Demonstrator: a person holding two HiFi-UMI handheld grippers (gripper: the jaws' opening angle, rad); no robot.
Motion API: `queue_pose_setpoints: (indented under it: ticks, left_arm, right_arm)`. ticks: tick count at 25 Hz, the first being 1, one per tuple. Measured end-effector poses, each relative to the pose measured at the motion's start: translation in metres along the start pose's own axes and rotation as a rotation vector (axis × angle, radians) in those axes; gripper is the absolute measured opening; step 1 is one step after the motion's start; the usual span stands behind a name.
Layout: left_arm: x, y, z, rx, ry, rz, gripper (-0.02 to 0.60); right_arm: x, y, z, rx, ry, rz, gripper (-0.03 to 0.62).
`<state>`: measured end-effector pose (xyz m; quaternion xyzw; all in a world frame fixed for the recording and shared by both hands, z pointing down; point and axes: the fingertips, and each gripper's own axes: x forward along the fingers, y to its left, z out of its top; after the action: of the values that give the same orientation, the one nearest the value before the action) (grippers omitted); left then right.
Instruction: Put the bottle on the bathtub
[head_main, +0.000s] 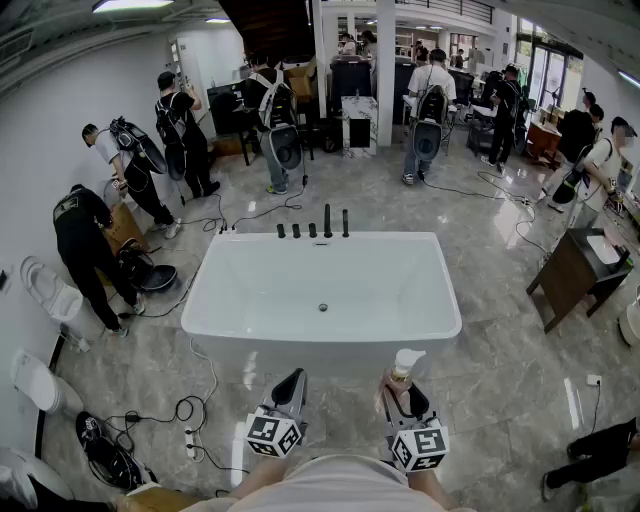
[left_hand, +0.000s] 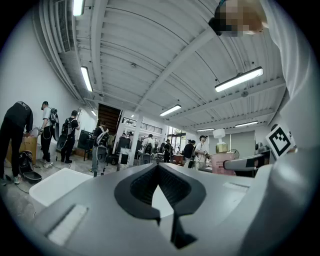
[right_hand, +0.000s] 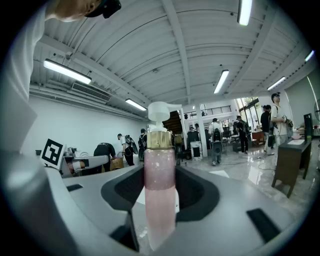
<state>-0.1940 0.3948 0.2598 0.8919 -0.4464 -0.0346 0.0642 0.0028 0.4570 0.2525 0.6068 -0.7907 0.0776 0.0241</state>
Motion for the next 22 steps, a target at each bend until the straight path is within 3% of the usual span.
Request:
queue_pose_setpoints:
  ticks: [22]
  left_arm:
    - [0.014,-0.007,0.0,-0.002,0.001,0.015,0.006]
  right_arm:
    - [0.005,-0.019,0.005,0.026,-0.014,0.005,0.193]
